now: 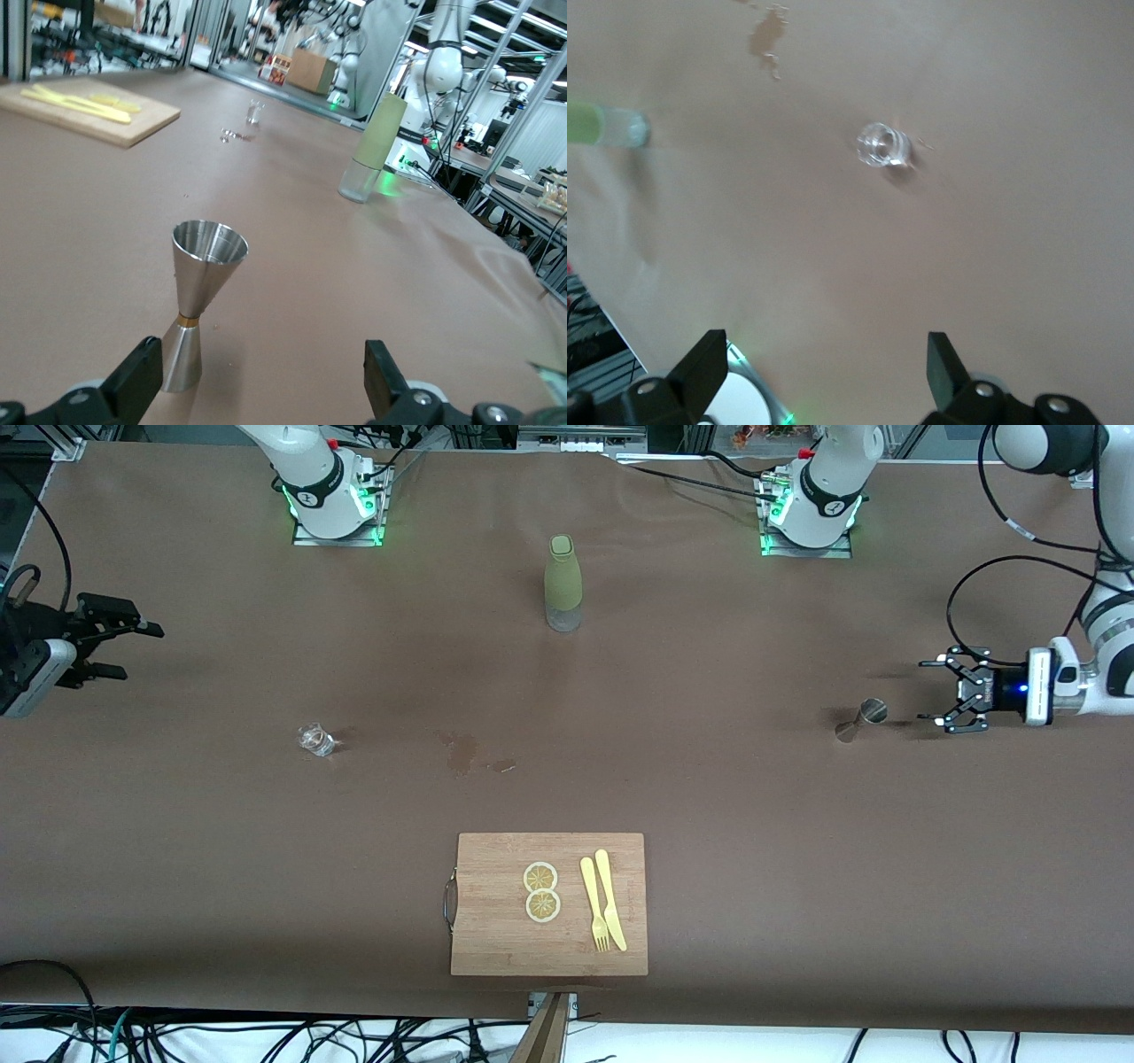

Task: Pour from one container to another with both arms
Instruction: 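Close the left gripper on the jigger while the right gripper grasps the glass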

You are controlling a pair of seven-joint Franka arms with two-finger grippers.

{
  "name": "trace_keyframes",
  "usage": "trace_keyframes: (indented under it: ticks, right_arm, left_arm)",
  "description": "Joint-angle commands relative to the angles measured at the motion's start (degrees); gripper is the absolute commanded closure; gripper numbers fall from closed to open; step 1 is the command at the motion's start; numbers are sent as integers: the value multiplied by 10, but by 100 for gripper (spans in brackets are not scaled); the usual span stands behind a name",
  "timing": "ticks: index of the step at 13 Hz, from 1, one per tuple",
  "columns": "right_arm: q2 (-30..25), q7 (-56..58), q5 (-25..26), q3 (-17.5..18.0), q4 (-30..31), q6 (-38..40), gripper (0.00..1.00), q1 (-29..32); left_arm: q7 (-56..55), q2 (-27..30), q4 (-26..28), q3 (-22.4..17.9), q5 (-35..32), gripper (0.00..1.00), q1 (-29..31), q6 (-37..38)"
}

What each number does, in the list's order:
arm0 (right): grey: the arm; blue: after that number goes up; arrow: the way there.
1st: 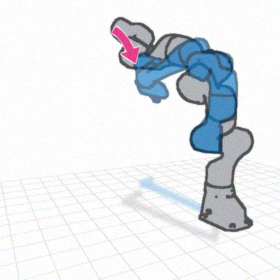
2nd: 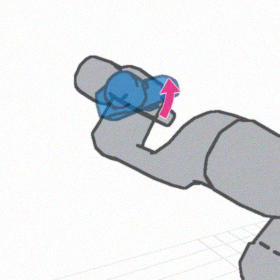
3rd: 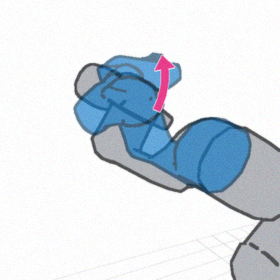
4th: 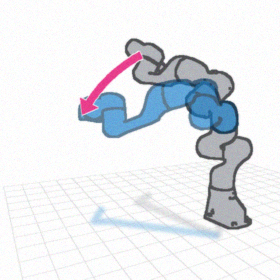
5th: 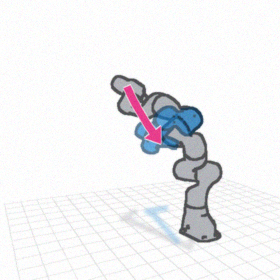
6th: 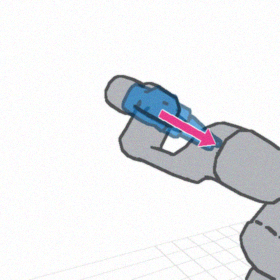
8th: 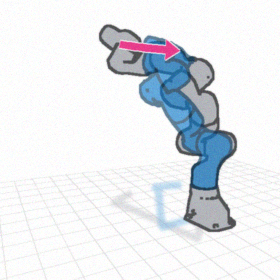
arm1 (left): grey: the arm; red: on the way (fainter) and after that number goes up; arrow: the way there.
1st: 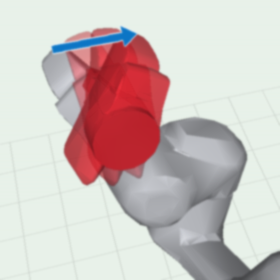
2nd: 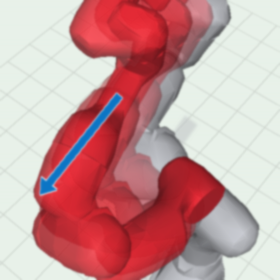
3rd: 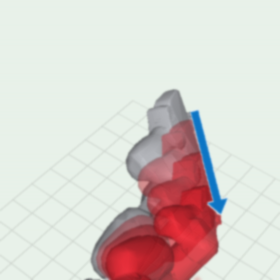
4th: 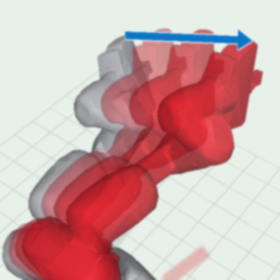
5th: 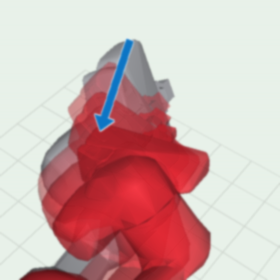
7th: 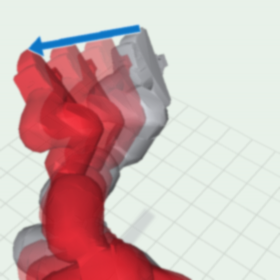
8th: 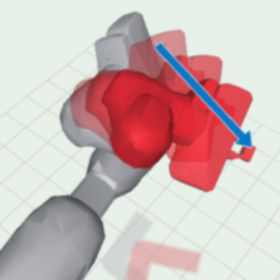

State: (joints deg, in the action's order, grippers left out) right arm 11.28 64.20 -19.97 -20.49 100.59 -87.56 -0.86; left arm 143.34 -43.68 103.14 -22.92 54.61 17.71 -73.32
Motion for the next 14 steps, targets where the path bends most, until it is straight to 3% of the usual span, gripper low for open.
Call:
trace_keyframes:
  ticks: [1,3,8,14]
  right_arm:
    - [64,175,-77,-10,3,-1,0,23]
    - [125,332,-166,-10,4,2,0,46]
    - [231,642,-310,-10,3,17,0,57]
    - [348,827,-418,-4,-9,63,0,54]
  left_arm:
    - [108,-43,-13,-4,33,0,-2,8]
    - [145,-64,-13,-4,49,0,-7,7]
    - [179,-91,-20,3,94,0,-21,7]
    - [200,-107,-26,27,122,0,-36,5]
